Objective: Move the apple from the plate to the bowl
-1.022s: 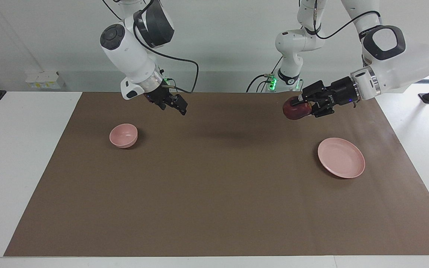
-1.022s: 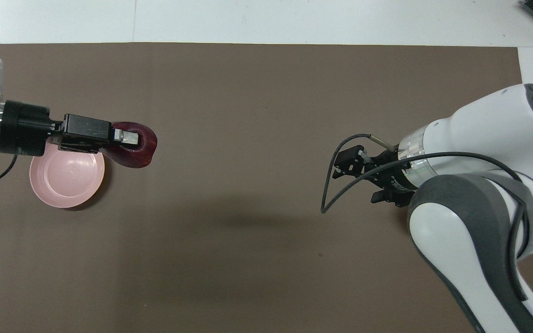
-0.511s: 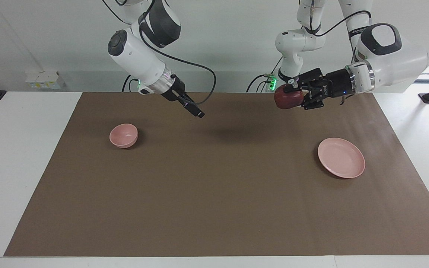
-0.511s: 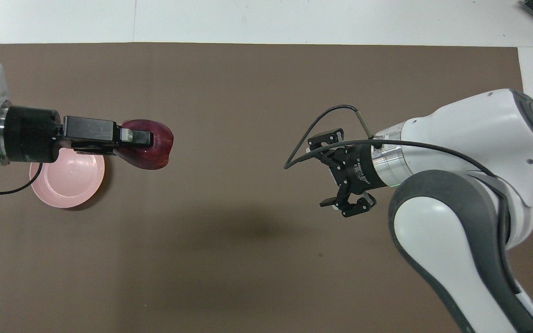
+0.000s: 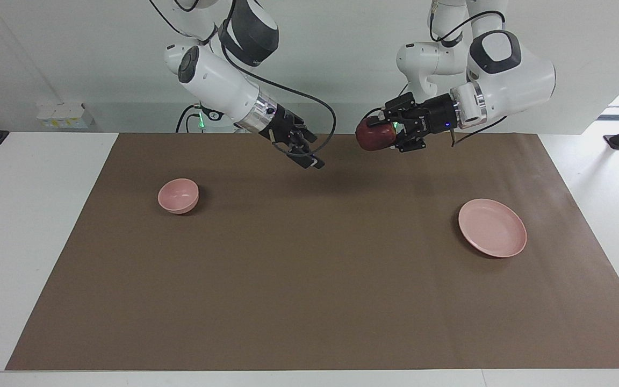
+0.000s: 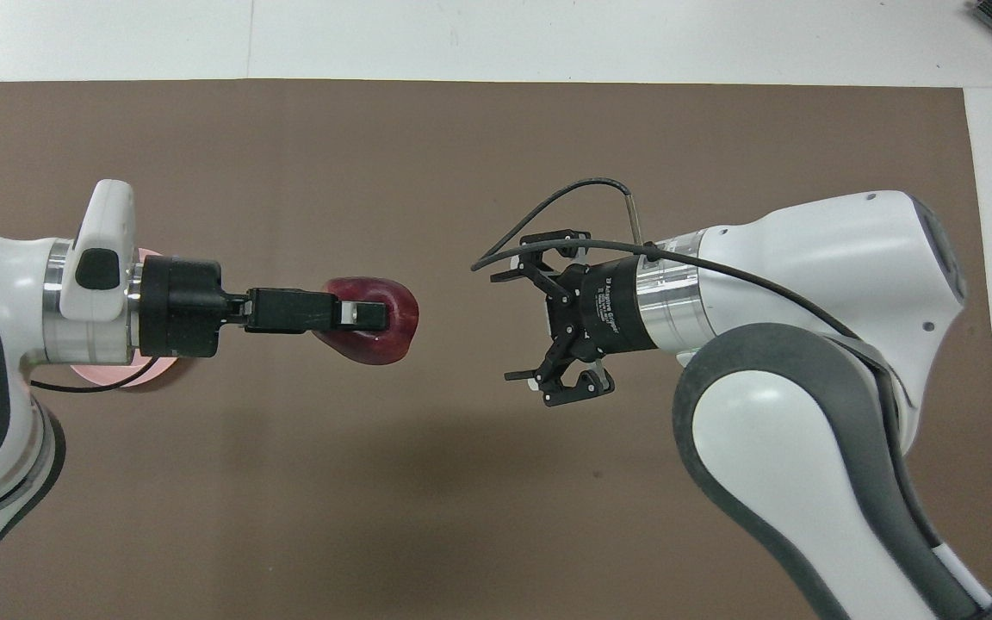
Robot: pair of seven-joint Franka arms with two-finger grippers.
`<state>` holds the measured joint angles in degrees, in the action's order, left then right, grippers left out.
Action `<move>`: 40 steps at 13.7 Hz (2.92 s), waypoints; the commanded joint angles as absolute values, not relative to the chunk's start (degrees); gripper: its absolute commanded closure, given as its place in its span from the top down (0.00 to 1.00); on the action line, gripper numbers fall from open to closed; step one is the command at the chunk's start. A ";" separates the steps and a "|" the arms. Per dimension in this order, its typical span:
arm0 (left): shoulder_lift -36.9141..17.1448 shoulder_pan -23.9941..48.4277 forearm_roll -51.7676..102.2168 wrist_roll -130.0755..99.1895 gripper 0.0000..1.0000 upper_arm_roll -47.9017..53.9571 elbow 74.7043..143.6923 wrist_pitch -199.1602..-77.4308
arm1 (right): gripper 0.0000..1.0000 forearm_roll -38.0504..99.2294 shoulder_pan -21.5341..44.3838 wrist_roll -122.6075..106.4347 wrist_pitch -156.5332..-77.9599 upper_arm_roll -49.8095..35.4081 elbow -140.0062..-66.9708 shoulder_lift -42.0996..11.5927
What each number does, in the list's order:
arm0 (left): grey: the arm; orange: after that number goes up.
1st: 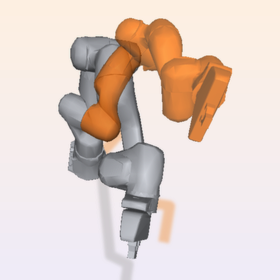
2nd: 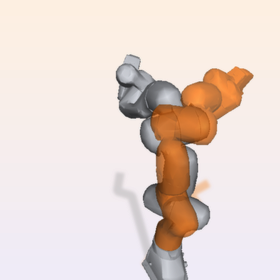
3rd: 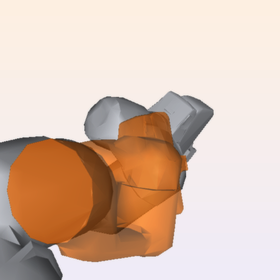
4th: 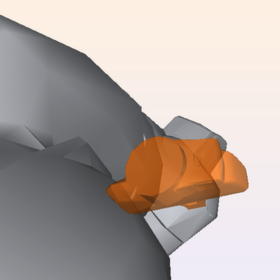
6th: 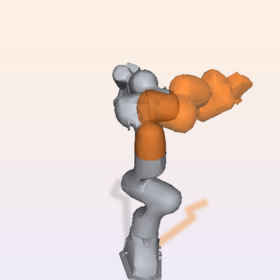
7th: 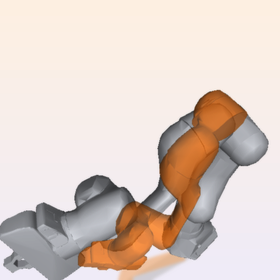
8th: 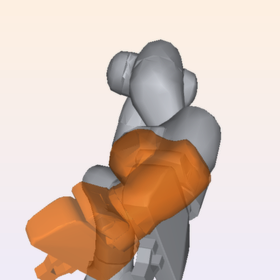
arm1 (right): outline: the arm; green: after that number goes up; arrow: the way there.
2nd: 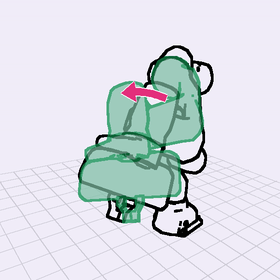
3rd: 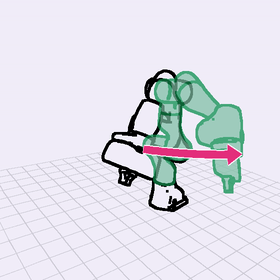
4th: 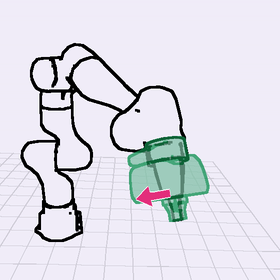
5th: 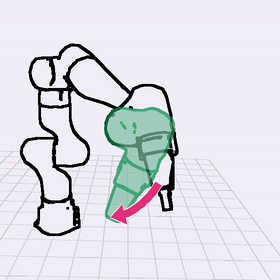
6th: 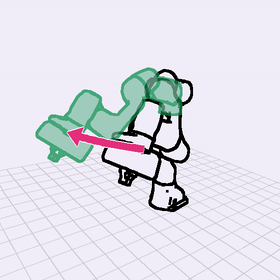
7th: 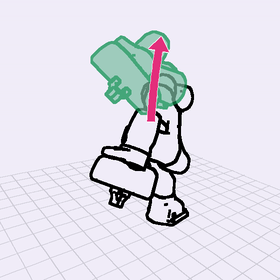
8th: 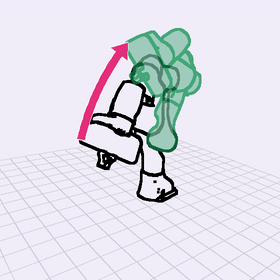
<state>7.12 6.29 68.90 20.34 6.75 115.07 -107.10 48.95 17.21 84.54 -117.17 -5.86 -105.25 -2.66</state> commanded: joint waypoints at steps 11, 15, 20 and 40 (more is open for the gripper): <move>9.23 15.73 69.61 20.31 0.00 6.42 118.83 -119.00 | 1.00 50.63 20.92 99.06 -119.27 -5.80 -105.21 -2.20; 9.23 15.82 69.52 18.99 0.00 6.59 118.83 -117.69 | 1.00 47.73 20.57 98.79 -118.83 -5.71 -105.21 -2.29; 9.40 15.91 67.85 17.49 0.00 6.59 118.83 -114.96 | 1.00 47.72 21.00 98.97 -118.65 -5.89 -104.94 -2.29; 9.75 15.03 62.05 12.39 1.00 5.98 117.25 -113.83 | 0.00 48.69 20.74 94.31 -118.30 -5.80 -104.41 -2.55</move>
